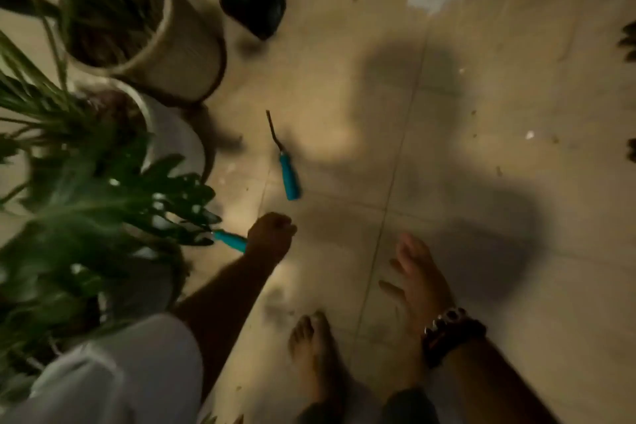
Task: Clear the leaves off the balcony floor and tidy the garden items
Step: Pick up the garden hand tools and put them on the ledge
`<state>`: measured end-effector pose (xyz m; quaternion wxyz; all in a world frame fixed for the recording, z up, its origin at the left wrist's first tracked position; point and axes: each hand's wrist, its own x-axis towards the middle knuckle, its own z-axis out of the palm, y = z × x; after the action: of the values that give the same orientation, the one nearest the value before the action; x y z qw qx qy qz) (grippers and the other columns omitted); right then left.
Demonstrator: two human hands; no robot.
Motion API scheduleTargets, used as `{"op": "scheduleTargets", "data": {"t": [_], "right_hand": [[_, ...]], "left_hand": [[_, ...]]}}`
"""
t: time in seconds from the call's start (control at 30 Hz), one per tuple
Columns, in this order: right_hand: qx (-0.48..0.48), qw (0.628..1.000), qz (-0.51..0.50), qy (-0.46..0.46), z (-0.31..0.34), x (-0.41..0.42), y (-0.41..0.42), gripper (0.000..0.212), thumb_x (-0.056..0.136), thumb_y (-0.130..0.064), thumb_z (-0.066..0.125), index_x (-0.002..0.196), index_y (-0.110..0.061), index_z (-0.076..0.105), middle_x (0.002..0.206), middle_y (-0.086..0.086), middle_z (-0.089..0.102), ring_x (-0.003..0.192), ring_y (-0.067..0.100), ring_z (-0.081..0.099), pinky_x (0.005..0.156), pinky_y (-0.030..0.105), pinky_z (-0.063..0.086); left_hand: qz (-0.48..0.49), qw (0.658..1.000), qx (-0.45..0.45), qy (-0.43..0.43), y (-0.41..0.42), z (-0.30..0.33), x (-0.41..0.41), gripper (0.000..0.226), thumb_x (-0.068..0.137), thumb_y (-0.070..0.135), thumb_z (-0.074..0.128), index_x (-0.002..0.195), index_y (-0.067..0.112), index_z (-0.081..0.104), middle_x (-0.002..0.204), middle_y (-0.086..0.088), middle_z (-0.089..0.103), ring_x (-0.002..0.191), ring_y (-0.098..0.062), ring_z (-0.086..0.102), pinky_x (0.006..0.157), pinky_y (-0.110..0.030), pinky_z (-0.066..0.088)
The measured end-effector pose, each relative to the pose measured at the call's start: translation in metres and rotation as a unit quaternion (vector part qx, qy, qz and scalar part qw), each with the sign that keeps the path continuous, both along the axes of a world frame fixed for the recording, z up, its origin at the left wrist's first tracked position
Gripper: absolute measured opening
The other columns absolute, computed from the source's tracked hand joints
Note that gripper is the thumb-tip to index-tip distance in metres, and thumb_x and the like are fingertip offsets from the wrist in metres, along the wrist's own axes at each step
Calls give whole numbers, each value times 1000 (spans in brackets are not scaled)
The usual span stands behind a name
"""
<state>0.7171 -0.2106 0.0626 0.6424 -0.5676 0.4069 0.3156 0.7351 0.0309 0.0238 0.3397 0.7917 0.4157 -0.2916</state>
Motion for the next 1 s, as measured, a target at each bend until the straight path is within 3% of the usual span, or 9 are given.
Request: {"op": "scheduleTargets", "data": {"t": [0.13,0.23,0.33,0.4,0.53,0.7,0.87,0.93,1.0], "right_hand": [[-23,999,41,12,-69,9,11,24,100,-27,46,122,-35,47,135,-4,45,120,20,48,92,44,51],[-25,997,61,28,-99,11,15,32,98,-28,47,130,-31,48,137,-3,48,121,18,49,86,40,52],[-20,997,60,37,-116,15,18,35,99,-26,46,133,-29,46,137,-4,47,123,18,46,83,38,51],[-19,997,59,39,-122,19,20,34,100,-25,46,134,-29,45,135,-4,47,122,18,45,86,41,50],[-20,997,63,34,-127,27,24,28,99,-27,48,126,-33,50,133,-6,49,120,18,47,93,46,51],[3,997,74,19,-126,39,39,26,97,-27,51,122,-34,50,114,-17,54,111,15,51,87,41,50],[35,993,115,0,-124,44,64,50,81,-48,68,125,-34,50,113,-15,62,102,16,61,90,44,50],[26,991,132,8,-125,42,68,35,78,-49,68,107,-29,61,106,-5,69,99,22,64,92,52,51],[35,994,106,20,-127,37,68,16,88,-39,64,88,-24,61,90,-1,72,89,26,68,89,54,52]], "left_hand": [[-37,997,72,-5,12,-71,27,32,89,29,67,117,12,66,121,-9,65,114,-29,59,102,-34,46],[24,995,99,-11,20,-104,46,41,85,29,71,121,13,61,122,-9,63,110,-29,61,95,-38,53],[76,992,102,-26,22,-121,61,52,84,37,71,125,12,53,121,-9,58,106,-28,61,89,-41,56],[57,992,113,-23,23,-127,66,57,82,44,74,123,10,54,114,-6,57,103,-25,59,87,-38,55],[61,991,114,-37,19,-129,67,48,83,37,76,119,9,60,113,-6,64,103,-24,63,90,-36,55],[159,985,1,-65,-21,-113,33,26,87,35,70,107,19,64,103,-2,68,89,-16,67,80,-39,61],[66,979,-152,-120,-79,-64,-25,17,90,23,69,106,23,63,93,2,71,75,-11,70,66,-27,60],[6,967,-208,-145,-83,-53,-41,19,90,19,69,108,19,66,91,4,72,76,-12,71,65,-24,58],[2,963,-229,-142,-67,-60,-47,16,89,25,70,104,19,69,90,0,74,76,-15,71,65,-29,59]]}}
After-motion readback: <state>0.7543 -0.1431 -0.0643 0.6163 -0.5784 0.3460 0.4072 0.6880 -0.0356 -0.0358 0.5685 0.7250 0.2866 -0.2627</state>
